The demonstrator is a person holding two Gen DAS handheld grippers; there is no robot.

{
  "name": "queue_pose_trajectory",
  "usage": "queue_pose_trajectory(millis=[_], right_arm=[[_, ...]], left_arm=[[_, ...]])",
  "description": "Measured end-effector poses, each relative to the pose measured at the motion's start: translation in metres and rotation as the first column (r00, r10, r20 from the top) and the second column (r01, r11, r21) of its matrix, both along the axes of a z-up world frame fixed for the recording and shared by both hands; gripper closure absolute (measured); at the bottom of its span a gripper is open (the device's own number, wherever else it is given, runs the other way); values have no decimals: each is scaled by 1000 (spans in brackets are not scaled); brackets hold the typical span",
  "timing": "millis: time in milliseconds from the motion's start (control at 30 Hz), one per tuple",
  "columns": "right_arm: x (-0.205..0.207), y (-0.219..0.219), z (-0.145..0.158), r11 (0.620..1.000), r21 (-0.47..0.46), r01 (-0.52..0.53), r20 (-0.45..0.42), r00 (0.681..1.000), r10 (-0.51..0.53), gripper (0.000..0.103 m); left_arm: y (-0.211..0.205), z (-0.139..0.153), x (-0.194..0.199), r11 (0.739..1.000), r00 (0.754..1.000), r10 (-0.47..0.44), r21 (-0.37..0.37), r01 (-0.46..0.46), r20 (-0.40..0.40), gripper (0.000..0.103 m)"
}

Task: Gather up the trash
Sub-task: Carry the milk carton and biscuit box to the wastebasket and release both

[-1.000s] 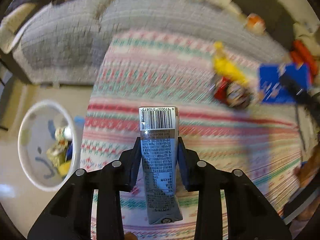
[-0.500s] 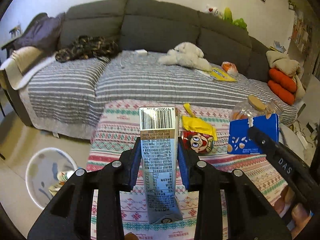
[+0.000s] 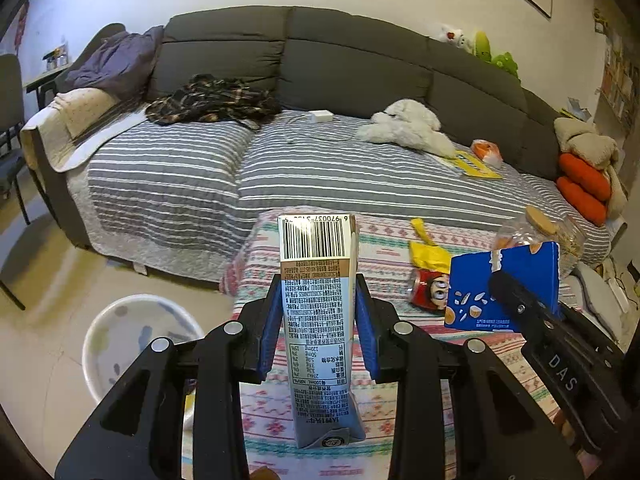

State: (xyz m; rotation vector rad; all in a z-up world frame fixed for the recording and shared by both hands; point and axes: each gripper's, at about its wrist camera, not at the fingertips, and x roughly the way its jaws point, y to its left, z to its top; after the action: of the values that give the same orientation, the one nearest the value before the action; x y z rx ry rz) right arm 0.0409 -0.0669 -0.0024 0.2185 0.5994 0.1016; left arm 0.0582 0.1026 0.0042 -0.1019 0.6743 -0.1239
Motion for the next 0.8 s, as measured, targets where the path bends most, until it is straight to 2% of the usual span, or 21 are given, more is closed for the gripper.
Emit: queue_pose_trajectory(millis=[433, 800], right_arm=[[5, 77, -9, 992, -1, -126, -29, 992, 126, 79], [7, 144, -12, 970, 9, -242, -45, 969, 242, 79]], left_arm=[[81, -6, -2, 991, 990, 136, 12, -136, -43, 71], [154, -17, 3, 968, 962, 247, -9, -250, -120, 71]])
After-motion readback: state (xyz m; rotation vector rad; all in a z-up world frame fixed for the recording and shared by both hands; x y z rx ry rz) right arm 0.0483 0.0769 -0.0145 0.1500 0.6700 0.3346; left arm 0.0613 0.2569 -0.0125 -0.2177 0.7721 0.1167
